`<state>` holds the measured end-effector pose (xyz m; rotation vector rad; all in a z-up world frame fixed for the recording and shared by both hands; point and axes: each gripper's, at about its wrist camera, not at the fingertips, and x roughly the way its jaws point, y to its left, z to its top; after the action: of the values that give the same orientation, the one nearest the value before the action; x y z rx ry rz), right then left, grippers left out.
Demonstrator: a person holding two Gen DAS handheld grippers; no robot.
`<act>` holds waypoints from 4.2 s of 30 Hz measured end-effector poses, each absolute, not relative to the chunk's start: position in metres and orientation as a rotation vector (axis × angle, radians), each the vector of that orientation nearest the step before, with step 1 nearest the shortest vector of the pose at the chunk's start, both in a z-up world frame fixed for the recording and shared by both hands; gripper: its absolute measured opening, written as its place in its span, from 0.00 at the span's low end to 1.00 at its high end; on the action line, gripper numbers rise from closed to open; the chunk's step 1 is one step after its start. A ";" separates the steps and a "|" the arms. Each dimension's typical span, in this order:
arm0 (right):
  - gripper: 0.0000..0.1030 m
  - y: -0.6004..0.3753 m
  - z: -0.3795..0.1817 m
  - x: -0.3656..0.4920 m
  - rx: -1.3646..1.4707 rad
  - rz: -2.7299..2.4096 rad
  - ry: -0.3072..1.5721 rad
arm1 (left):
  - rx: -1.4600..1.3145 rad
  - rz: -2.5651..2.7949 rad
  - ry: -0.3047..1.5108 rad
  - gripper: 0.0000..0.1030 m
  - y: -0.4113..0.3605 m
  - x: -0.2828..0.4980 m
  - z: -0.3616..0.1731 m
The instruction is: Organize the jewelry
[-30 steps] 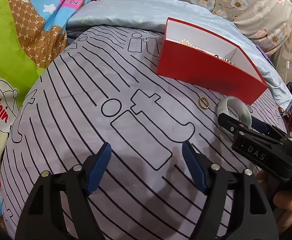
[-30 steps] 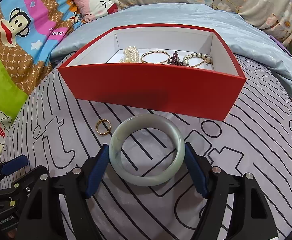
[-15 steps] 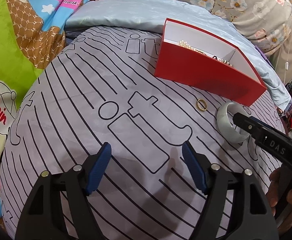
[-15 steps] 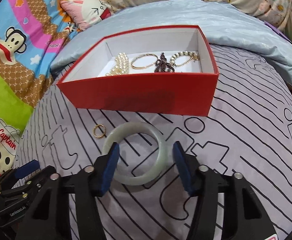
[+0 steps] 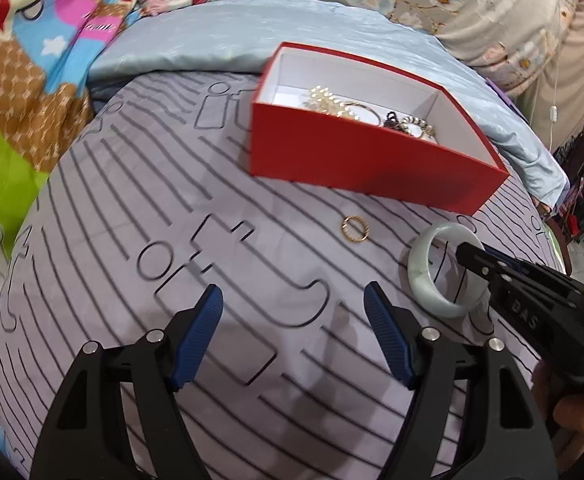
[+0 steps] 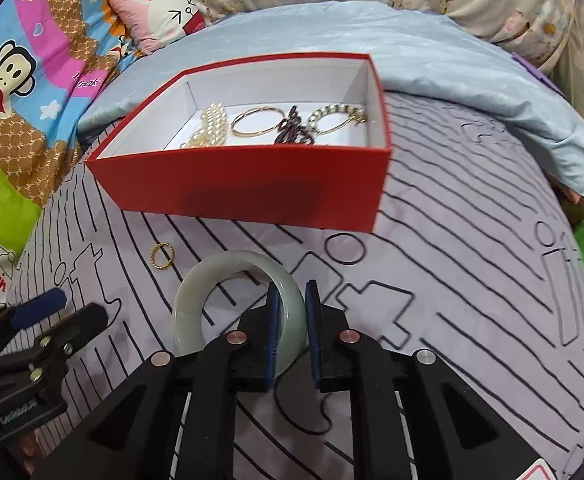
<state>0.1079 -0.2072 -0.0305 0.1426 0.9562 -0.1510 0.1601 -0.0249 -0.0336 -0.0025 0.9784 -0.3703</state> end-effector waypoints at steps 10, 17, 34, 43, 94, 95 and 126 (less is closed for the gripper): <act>0.12 -0.238 -0.023 0.082 0.201 -0.186 0.963 | 0.091 -0.428 0.962 0.39 -0.076 0.186 -0.044; 0.12 -0.245 -0.024 0.080 0.230 -0.186 0.961 | 0.134 -0.418 0.929 0.22 -0.091 0.189 -0.049; 0.12 -0.246 0.000 0.068 0.235 -0.175 0.912 | 0.104 -0.424 0.949 0.18 -0.075 0.167 -0.035; 0.12 -0.244 0.063 0.085 0.147 -0.138 0.802 | 0.063 -0.469 0.858 0.18 -0.046 0.166 0.034; 0.37 -0.229 0.059 0.143 0.095 -0.186 0.797 | 0.104 -0.335 0.788 0.71 -0.080 0.227 0.049; 0.40 -0.227 0.056 0.138 0.111 -0.186 0.805 | 0.091 -0.331 0.804 0.71 -0.077 0.222 0.046; 0.70 -0.195 0.043 0.133 0.059 -0.280 0.866 | 0.086 -0.130 0.916 0.89 -0.059 0.207 0.017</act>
<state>0.1326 -0.1953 0.0434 0.0586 0.8657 -0.2800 0.2070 -0.0587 0.0174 0.0856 0.9160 -0.1297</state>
